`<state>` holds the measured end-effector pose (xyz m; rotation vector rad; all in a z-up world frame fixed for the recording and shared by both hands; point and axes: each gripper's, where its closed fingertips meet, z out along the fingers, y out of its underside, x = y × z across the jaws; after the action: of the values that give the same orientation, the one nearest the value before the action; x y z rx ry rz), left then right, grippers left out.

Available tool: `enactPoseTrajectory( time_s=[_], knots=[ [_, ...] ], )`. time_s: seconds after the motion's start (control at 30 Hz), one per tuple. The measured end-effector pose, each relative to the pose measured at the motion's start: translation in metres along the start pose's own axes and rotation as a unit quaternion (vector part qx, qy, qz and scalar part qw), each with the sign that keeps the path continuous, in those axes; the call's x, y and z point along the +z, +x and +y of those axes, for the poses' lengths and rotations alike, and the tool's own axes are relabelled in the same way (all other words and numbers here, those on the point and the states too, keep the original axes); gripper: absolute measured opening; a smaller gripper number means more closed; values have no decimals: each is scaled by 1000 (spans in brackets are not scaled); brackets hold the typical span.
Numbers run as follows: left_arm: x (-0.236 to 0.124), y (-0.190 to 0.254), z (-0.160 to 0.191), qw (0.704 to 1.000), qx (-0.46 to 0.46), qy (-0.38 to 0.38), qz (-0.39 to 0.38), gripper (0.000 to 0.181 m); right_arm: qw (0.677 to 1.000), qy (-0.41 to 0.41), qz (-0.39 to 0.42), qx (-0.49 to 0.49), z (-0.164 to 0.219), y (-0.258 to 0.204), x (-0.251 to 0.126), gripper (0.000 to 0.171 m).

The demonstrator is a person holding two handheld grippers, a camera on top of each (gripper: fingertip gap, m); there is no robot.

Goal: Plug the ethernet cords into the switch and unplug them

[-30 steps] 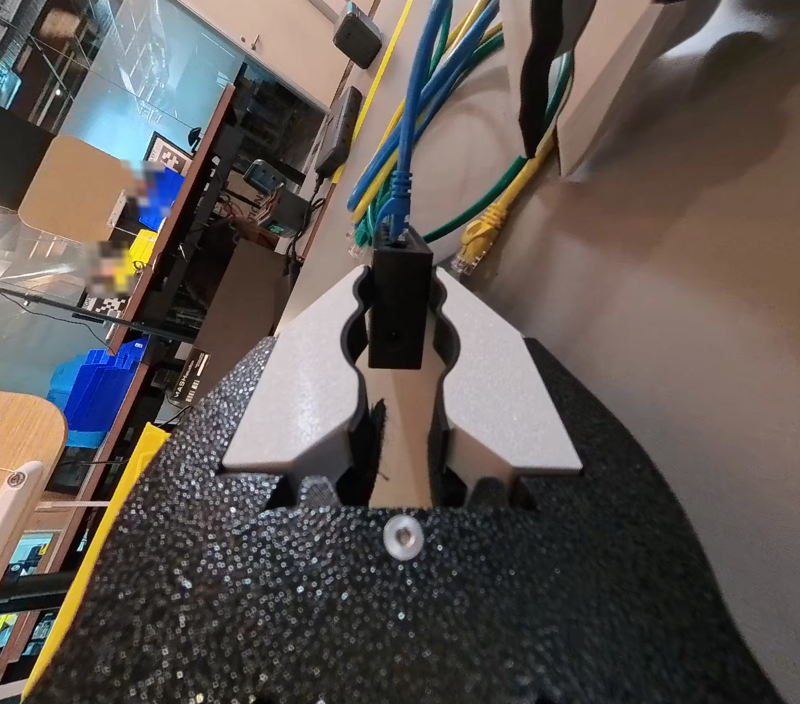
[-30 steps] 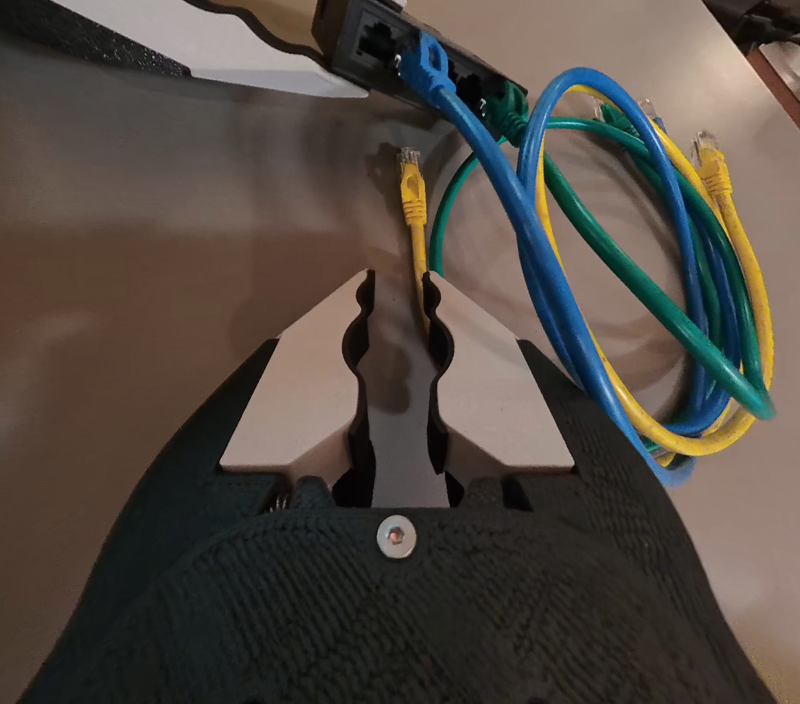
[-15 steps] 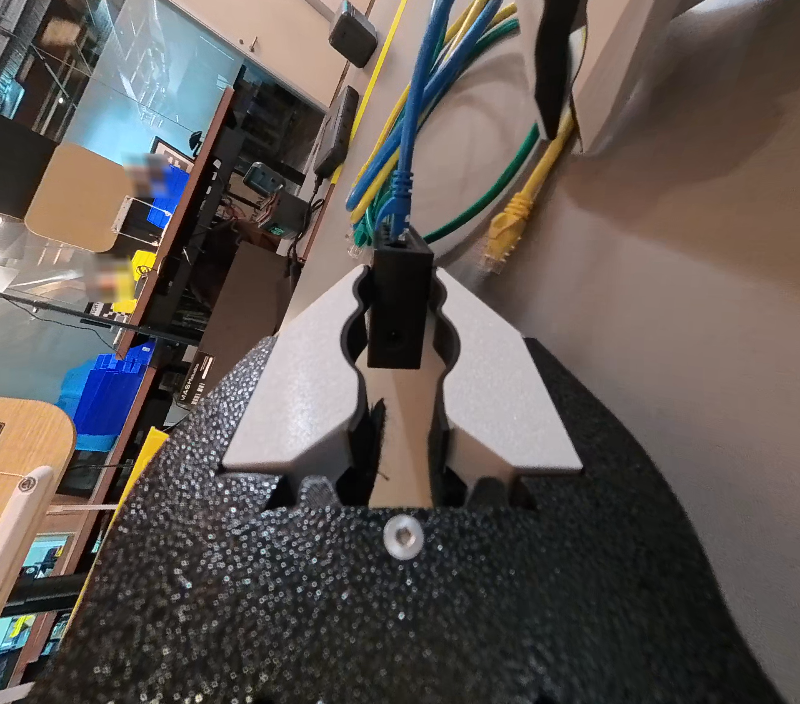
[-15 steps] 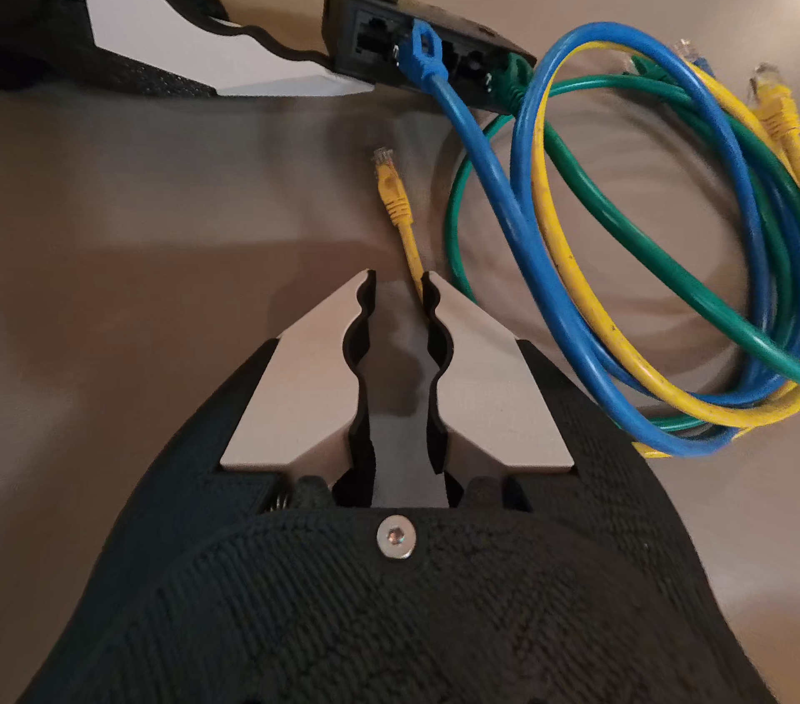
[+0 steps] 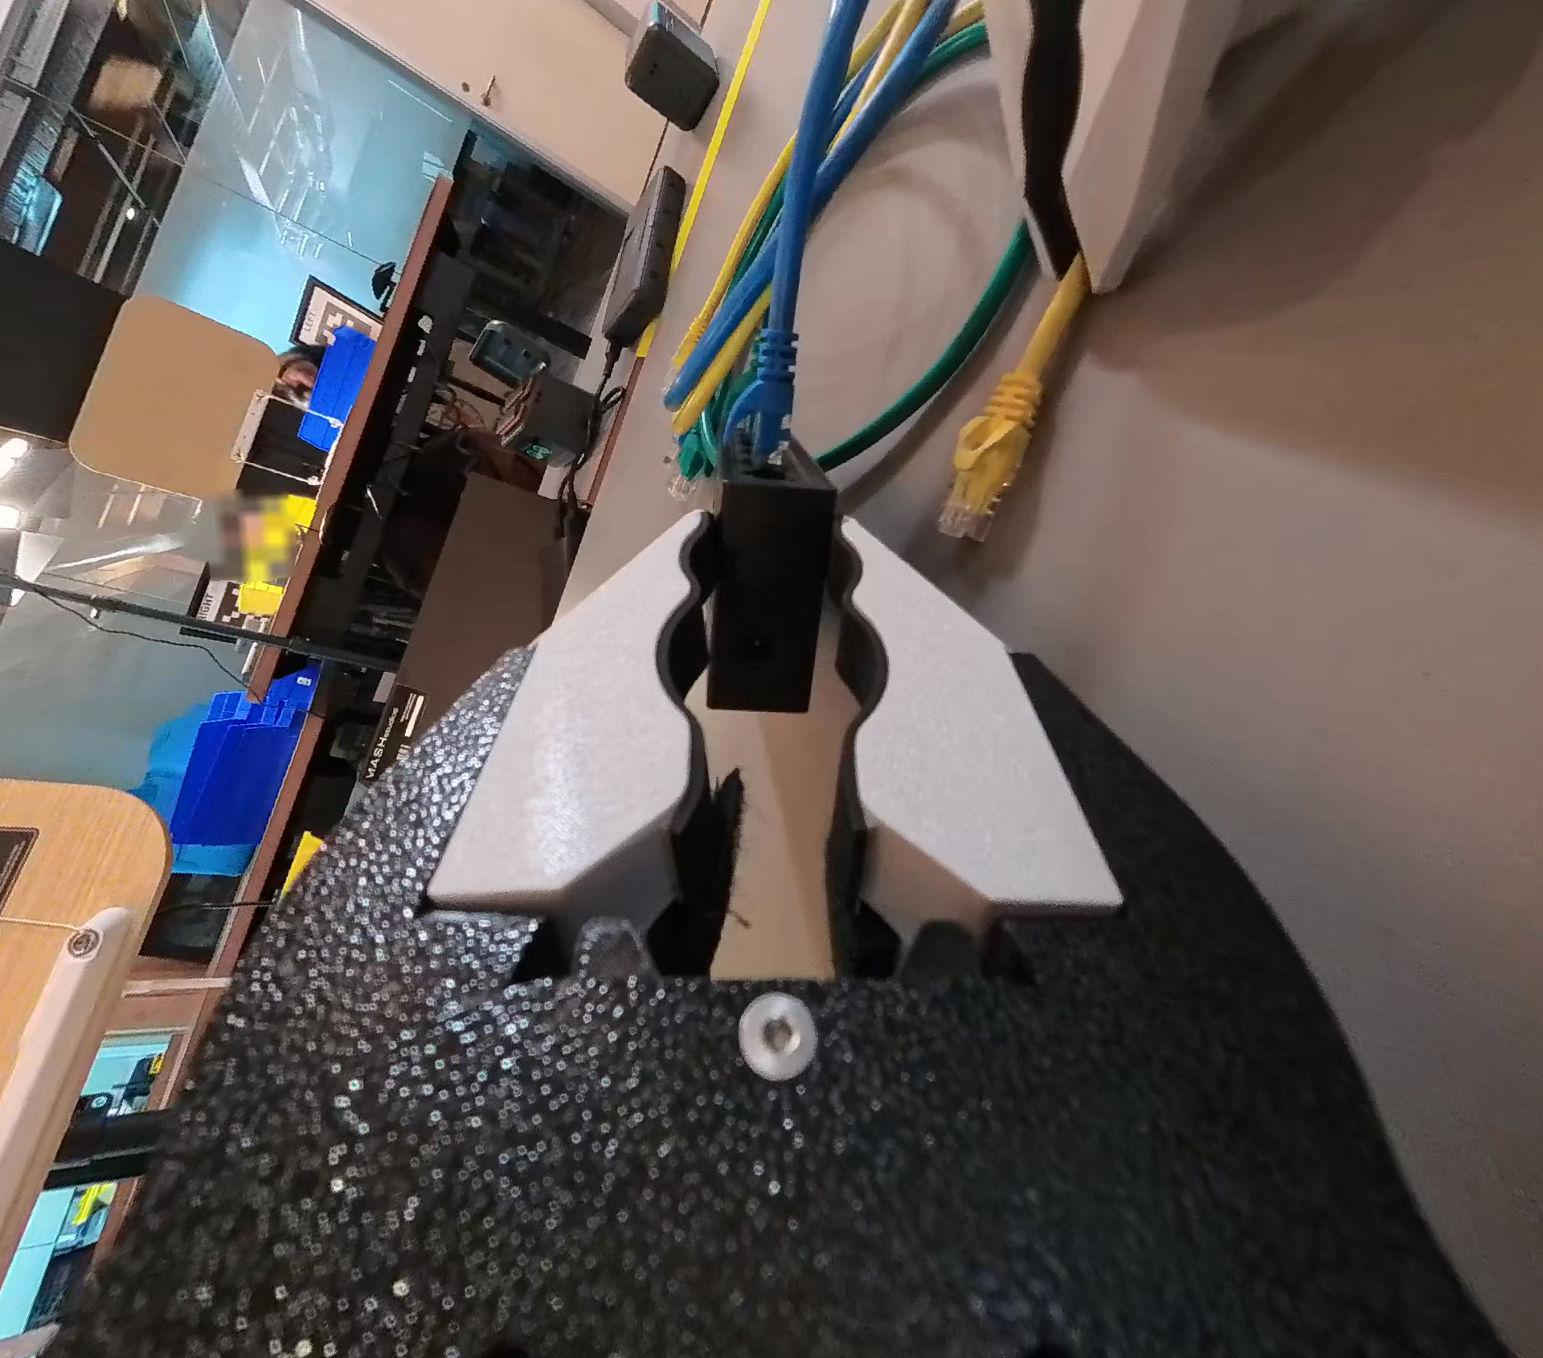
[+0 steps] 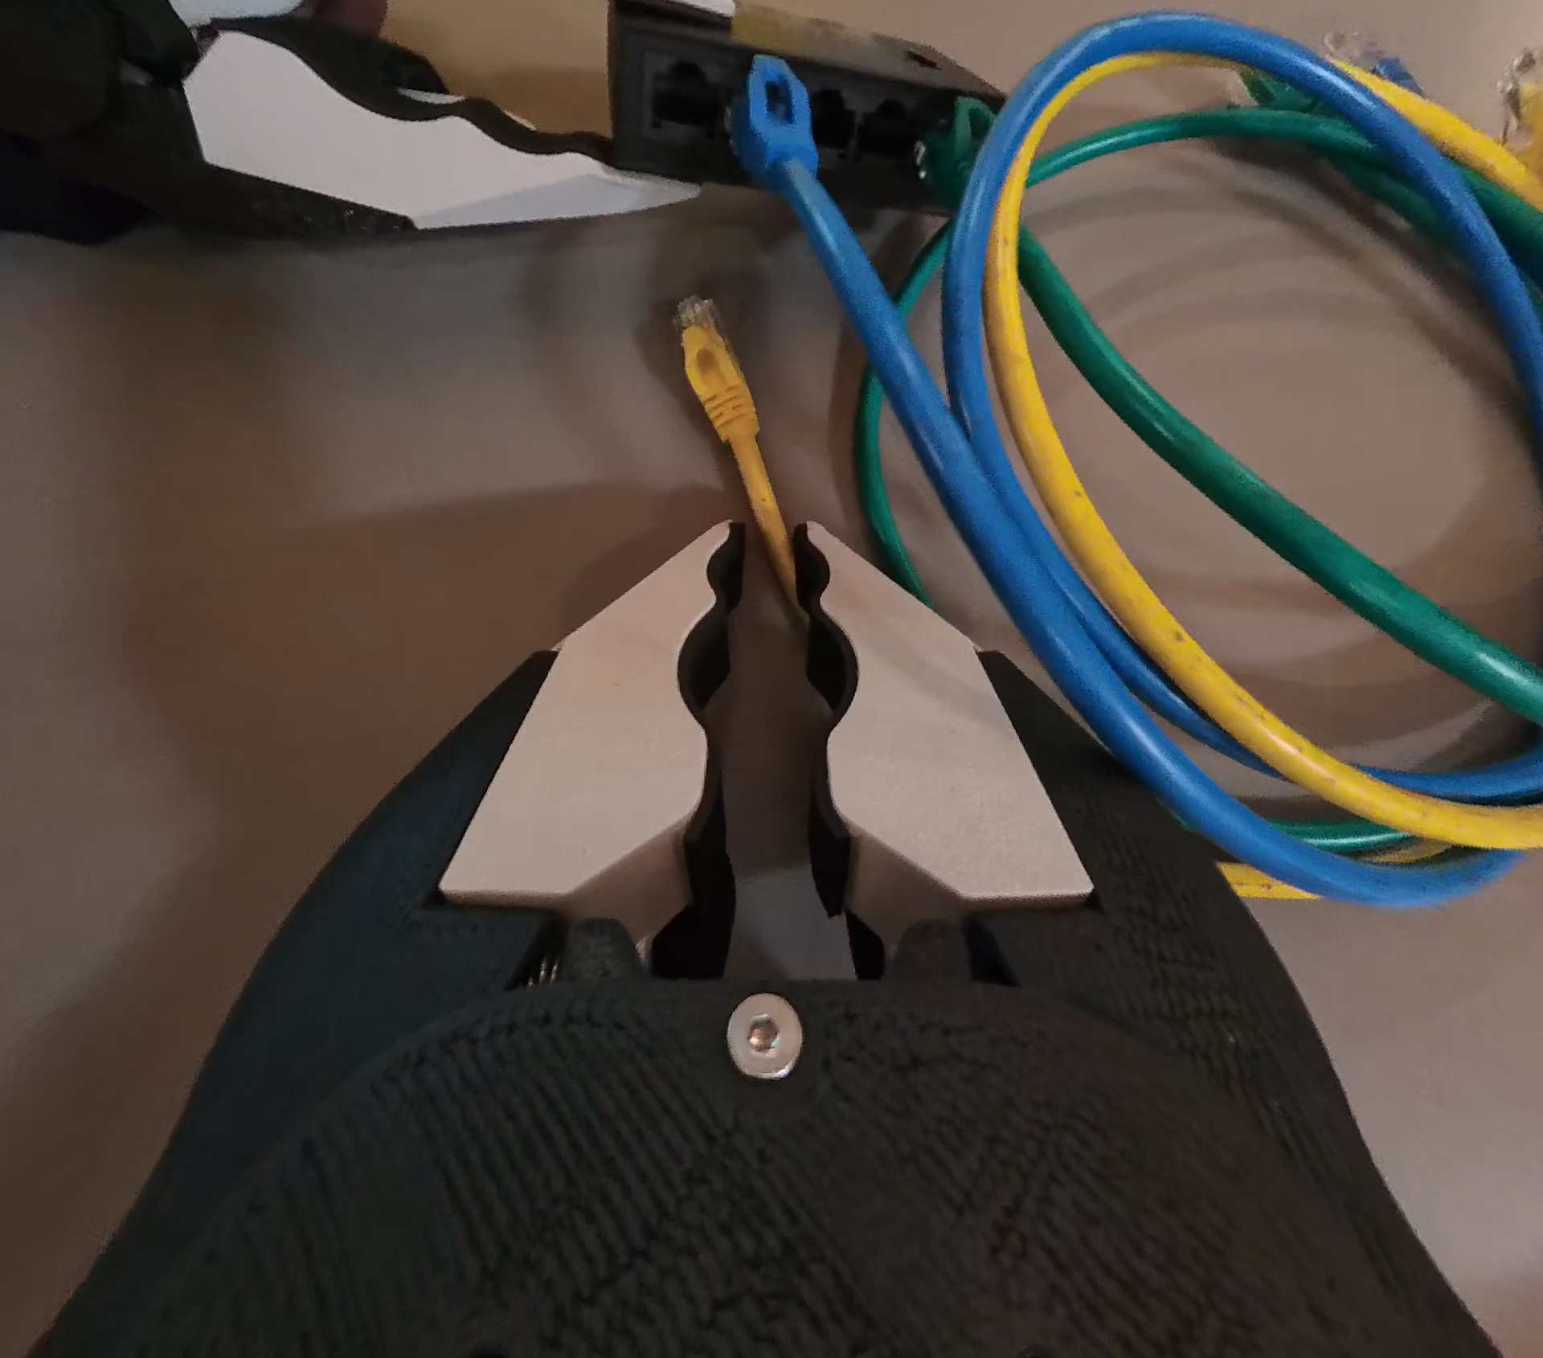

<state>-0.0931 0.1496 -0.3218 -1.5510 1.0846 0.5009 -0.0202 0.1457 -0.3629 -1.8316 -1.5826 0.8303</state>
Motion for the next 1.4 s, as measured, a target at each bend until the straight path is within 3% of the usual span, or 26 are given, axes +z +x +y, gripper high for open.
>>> enactPoseTrajectory(
  time_s=[0.17, 0.4, 0.57, 1.13, 1.4],
  knots=[
    [0, 1, 1, 1000, 11, 0, 1, 23, 998, -17, 27, -49, -3, -5, 4, 5],
    [-2, 4, 4, 998, 64, 0, 2, 23, 996, 58, -25, 63, -25, -17, -17, 4],
    [-2, 6, 5, 996, 93, -6, 1, 23, 993, 79, -18, 91, -31, -17, -24, 4],
    [-3, 16, 1, 982, 188, -15, -10, 23, 996, -42, 12, 78, -16, -20, -20, 4],
    [-5, 18, 1, 975, 220, -18, -14, 23, 995, -55, 8, 80, -16, -20, -21, 4]
  ],
)
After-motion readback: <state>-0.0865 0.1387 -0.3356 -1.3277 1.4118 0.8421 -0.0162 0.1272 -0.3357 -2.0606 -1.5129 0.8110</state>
